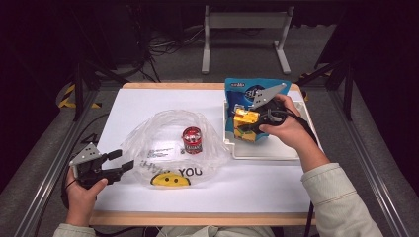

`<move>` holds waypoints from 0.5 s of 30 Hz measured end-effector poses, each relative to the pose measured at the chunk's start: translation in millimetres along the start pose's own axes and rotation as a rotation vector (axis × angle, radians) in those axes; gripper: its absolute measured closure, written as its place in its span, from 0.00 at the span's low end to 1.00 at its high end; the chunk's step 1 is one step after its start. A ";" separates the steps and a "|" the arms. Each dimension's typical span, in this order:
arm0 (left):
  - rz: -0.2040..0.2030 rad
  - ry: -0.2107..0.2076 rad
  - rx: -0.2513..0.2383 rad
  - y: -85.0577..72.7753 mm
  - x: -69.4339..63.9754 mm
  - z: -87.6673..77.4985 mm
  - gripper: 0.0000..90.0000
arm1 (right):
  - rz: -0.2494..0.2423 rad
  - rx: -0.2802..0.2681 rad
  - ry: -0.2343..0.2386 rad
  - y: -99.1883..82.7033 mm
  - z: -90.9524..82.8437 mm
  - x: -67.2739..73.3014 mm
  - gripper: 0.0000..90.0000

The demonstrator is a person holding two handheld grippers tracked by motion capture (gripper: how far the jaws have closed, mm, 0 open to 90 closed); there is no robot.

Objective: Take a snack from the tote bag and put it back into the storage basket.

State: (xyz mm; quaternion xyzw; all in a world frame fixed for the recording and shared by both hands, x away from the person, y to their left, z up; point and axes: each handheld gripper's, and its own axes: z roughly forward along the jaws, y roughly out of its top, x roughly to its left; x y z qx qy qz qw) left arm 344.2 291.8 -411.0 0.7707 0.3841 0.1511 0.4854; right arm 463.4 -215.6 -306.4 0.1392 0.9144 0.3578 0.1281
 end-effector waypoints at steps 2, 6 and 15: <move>0.000 0.000 0.001 0.0 0.1 -0.1 0.36 | 0.003 0.000 0.000 -1.3 1.1 -0.1 0.56; 0.001 0.000 -0.001 0.1 -0.1 0.1 0.36 | -0.001 0.007 -0.005 -6.3 5.5 -1.0 0.56; 0.001 0.002 -0.001 0.1 -0.3 0.2 0.36 | 0.007 0.027 0.015 -17.1 17.0 -1.0 0.56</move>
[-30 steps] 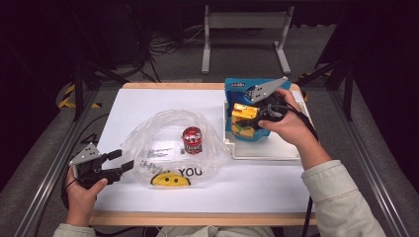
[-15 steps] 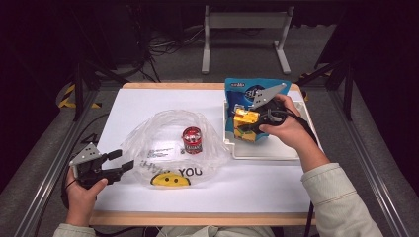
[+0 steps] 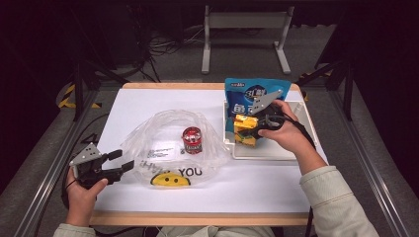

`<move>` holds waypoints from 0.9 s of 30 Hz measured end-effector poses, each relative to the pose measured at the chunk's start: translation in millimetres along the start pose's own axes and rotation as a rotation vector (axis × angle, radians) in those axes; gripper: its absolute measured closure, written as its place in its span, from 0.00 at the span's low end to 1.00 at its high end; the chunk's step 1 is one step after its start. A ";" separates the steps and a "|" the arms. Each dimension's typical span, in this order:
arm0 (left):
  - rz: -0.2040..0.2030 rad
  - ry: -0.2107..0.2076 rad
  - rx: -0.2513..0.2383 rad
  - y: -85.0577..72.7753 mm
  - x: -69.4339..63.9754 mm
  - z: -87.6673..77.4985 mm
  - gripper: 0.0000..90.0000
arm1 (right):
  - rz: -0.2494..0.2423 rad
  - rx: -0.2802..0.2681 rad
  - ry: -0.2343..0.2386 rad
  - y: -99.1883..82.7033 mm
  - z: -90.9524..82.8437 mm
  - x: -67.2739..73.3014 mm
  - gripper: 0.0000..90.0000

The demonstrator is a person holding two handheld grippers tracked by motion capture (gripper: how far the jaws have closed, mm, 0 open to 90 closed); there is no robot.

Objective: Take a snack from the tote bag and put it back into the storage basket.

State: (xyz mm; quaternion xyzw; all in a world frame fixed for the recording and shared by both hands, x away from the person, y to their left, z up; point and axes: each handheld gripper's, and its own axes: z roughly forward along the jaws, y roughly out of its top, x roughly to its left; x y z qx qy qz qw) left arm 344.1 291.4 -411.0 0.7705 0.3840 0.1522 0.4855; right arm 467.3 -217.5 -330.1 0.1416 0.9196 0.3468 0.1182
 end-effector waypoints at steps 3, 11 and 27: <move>-0.002 0.000 0.001 -0.1 0.1 -0.1 0.36 | 0.005 0.010 -0.001 -3.5 3.9 -0.3 0.56; 0.001 0.000 0.000 0.0 0.1 -0.2 0.36 | 0.018 0.018 0.007 -9.9 11.1 -0.7 0.56; -0.003 0.001 -0.001 -0.1 0.3 -0.7 0.36 | 0.045 0.025 0.029 -27.0 33.5 -0.6 0.56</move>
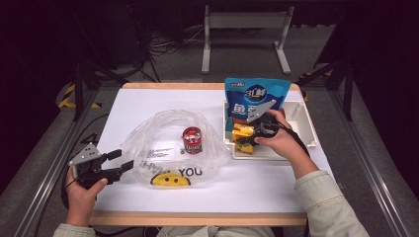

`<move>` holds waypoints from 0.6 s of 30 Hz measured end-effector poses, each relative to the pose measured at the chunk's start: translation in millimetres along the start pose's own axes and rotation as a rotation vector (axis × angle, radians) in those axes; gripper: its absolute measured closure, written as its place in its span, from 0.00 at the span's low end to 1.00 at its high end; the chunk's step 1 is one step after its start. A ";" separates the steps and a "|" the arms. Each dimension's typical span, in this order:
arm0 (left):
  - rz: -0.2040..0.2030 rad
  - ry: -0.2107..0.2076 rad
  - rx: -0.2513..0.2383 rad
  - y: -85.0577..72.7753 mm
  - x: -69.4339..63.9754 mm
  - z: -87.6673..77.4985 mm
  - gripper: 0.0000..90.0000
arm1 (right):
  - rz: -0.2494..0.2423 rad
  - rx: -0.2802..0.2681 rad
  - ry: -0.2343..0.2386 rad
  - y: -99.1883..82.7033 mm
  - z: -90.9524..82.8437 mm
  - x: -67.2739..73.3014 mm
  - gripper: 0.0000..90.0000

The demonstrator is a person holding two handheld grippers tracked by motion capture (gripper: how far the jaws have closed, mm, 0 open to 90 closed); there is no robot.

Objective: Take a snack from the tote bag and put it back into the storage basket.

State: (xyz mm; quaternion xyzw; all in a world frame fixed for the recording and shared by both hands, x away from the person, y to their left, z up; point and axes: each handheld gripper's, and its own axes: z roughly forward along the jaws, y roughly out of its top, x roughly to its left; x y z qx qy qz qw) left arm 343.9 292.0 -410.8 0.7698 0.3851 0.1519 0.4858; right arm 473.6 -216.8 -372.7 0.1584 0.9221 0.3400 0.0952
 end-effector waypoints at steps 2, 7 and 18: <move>0.000 0.000 0.000 0.0 0.0 0.1 0.36 | 0.000 -0.003 -0.001 -0.5 0.5 0.2 0.56; -0.001 -0.002 0.000 0.0 0.0 -0.3 0.36 | 0.005 -0.016 0.001 -2.4 0.8 0.2 0.56; 0.001 0.000 0.001 0.0 -0.2 0.2 0.36 | -0.003 -0.018 -0.004 -8.4 -1.2 0.9 0.55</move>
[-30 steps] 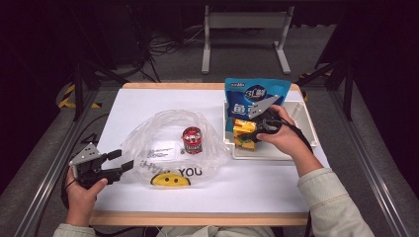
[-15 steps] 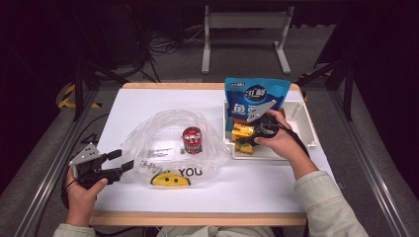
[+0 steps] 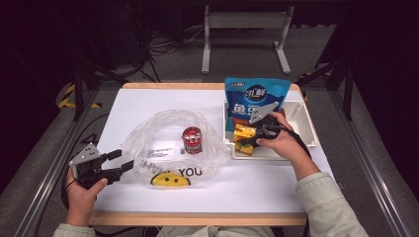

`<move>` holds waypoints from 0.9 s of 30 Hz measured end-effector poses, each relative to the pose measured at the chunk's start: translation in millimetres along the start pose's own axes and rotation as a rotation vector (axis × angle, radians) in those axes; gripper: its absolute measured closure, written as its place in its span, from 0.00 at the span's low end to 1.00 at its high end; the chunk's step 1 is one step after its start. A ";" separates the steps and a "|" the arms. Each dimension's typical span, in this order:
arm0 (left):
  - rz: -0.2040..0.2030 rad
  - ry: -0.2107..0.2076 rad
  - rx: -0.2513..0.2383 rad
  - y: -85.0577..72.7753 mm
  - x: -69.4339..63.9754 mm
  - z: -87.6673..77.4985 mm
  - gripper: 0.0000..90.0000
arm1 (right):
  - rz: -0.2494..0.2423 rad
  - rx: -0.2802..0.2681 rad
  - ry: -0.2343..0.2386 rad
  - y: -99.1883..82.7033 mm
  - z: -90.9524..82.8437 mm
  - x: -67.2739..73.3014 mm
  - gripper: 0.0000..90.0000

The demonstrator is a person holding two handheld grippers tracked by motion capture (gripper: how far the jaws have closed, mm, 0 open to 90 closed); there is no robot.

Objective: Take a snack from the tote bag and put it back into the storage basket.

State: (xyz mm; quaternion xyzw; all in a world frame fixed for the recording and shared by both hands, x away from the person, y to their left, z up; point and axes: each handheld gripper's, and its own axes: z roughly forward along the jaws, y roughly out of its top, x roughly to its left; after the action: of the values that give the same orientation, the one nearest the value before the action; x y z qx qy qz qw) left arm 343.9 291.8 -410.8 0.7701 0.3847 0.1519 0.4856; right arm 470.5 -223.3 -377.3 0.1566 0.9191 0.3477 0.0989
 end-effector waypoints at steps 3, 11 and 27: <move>0.001 0.000 -0.001 0.1 -0.2 0.4 0.36 | -0.004 0.002 -0.004 -1.6 -0.8 0.8 0.55; 0.000 -0.003 0.003 0.4 -0.5 1.2 0.36 | 0.009 -0.022 -0.020 -4.3 -3.9 2.9 0.51; 0.001 -0.004 0.006 1.2 -0.9 2.1 0.36 | -0.013 -0.070 -0.080 1.5 -22.2 12.0 0.40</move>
State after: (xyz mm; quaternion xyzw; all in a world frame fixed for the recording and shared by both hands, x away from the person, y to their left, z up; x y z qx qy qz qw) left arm 345.1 289.5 -410.6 0.7722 0.3837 0.1493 0.4840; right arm 453.2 -231.4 -360.8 0.1608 0.9027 0.3724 0.1433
